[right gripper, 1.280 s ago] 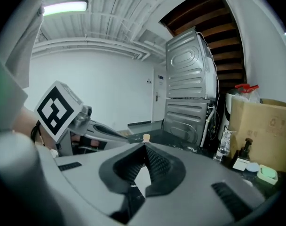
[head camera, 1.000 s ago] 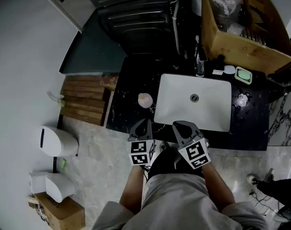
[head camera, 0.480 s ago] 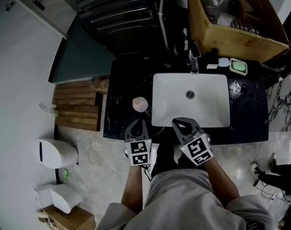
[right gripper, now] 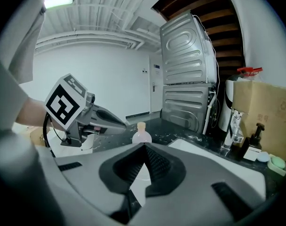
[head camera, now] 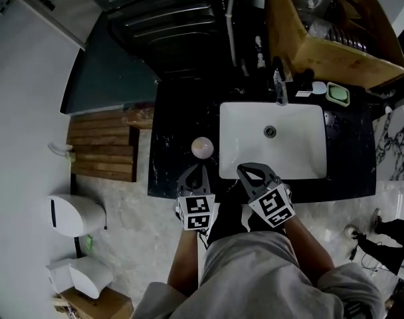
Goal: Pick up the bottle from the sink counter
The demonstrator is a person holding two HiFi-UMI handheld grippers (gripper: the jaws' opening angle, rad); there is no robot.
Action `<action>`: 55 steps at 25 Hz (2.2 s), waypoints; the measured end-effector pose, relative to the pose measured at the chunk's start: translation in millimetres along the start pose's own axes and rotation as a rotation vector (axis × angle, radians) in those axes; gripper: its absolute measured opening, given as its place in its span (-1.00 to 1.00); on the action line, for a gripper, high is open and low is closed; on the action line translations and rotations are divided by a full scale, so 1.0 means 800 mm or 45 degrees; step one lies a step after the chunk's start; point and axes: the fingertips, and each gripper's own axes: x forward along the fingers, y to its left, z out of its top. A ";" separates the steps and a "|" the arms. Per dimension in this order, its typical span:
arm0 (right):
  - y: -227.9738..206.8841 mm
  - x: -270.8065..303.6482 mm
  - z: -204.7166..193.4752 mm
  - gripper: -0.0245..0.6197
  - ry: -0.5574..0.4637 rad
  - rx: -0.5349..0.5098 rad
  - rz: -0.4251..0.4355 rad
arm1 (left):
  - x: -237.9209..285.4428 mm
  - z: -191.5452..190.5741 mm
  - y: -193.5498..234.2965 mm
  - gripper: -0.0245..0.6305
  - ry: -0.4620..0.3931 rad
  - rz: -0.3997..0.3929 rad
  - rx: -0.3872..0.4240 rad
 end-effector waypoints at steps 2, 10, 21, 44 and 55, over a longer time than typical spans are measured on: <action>0.001 0.007 0.000 -0.90 0.014 -0.006 0.003 | 0.004 -0.001 0.009 -0.89 -0.010 -0.007 -0.011; 0.000 0.022 0.014 -0.90 0.030 -0.022 -0.006 | 0.015 0.006 0.014 -0.81 -0.110 -0.161 -0.136; -0.009 0.029 0.001 -0.90 0.090 0.013 -0.043 | 0.053 -0.015 0.032 -0.16 -0.303 -0.339 -0.127; -0.048 0.056 -0.003 -0.90 0.143 0.132 -0.214 | 0.116 0.021 0.012 -0.12 -0.353 -0.553 0.030; -0.050 0.072 0.005 -0.90 0.156 0.133 -0.247 | 0.113 0.026 0.017 -0.28 -0.395 -0.540 0.118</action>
